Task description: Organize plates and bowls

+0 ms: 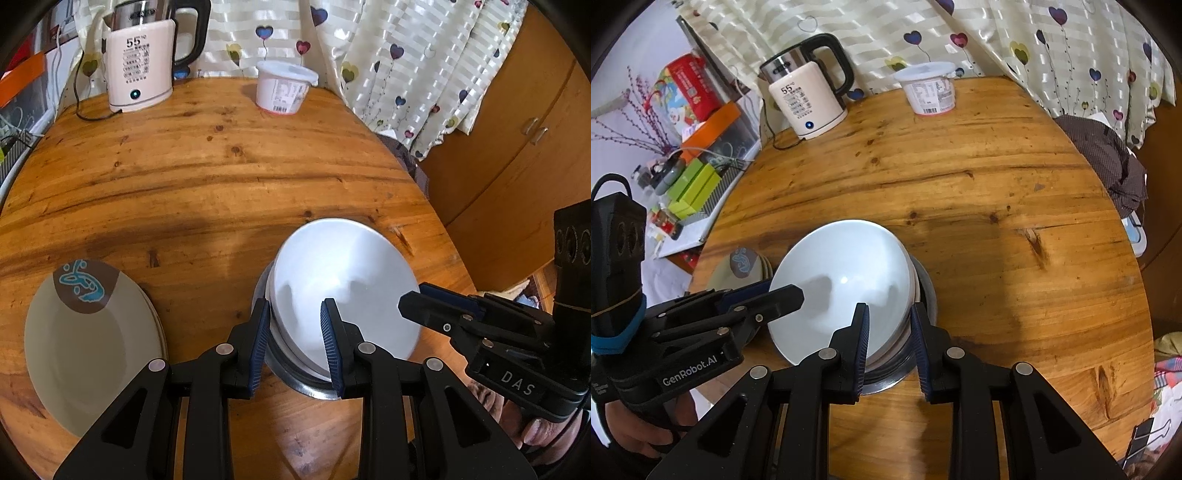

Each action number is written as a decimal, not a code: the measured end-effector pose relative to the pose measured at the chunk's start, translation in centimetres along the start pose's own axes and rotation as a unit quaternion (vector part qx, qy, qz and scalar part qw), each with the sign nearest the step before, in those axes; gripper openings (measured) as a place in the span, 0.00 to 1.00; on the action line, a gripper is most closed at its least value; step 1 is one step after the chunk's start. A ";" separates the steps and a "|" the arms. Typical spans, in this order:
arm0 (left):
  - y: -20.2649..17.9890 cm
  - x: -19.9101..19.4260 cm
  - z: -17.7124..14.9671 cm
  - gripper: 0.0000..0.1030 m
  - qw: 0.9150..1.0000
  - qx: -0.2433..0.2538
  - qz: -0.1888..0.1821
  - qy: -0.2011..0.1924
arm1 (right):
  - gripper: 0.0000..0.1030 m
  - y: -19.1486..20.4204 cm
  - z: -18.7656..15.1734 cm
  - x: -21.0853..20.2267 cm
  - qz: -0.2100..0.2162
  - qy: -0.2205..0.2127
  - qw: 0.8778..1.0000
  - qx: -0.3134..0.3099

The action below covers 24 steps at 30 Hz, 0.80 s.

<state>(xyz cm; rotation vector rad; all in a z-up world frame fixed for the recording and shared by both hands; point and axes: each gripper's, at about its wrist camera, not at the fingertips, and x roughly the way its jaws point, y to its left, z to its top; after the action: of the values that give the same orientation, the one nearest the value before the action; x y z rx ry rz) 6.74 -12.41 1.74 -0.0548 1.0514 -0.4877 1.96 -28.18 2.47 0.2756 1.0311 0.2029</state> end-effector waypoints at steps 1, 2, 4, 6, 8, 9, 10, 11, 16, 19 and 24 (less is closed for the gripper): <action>-0.1 -0.2 0.0 0.28 1.000 0.001 0.001 -0.005 | 0.21 0.0 0.0 0.0 0.000 -0.001 1.000 -0.001; -0.1 -0.4 0.0 0.28 1.000 0.002 0.000 -0.011 | 0.21 -0.1 0.1 -0.1 0.001 -0.001 1.000 0.000; -0.1 -0.6 0.1 0.28 1.000 0.003 -0.003 -0.018 | 0.20 -0.1 0.0 -0.1 0.000 -0.001 1.000 0.000; -0.3 -0.5 0.0 0.28 1.000 0.006 0.001 -0.021 | 0.17 -0.1 0.0 -0.1 -0.002 -0.002 1.000 -0.001; -0.4 -0.5 0.0 0.28 1.000 0.008 0.003 -0.022 | 0.16 -0.2 0.0 -0.3 -0.002 -0.003 1.000 -0.001; -0.4 -0.4 0.0 0.28 1.000 0.008 0.004 -0.022 | 0.16 -0.2 0.0 -0.2 -0.003 -0.003 1.000 -0.001; -0.5 -0.4 -0.1 0.28 1.000 0.008 0.004 -0.021 | 0.16 -0.2 0.0 -0.3 -0.004 -0.004 1.000 -0.002; -0.5 -0.3 -0.1 0.28 1.000 0.008 0.004 -0.020 | 0.16 -0.2 0.0 -0.3 -0.004 -0.004 1.000 -0.001; -0.4 -0.2 -0.2 0.28 1.000 0.007 0.002 -0.018 | 0.16 -0.4 0.2 -0.4 -0.005 -0.006 1.000 -0.002; -0.4 -0.1 -0.2 0.28 1.000 0.007 0.002 -0.018 | 0.16 -0.4 0.2 -0.4 -0.004 -0.006 1.000 -0.002; -0.4 -0.1 -0.2 0.28 1.000 0.003 -0.003 -0.019 | 0.16 -0.4 0.3 -0.4 -0.002 -0.006 1.000 -0.001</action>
<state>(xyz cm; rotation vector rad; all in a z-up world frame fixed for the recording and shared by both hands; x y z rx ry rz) 6.39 -12.65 1.83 -0.0617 1.0133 -0.4929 2.02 -28.72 2.77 0.2730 1.0190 0.1983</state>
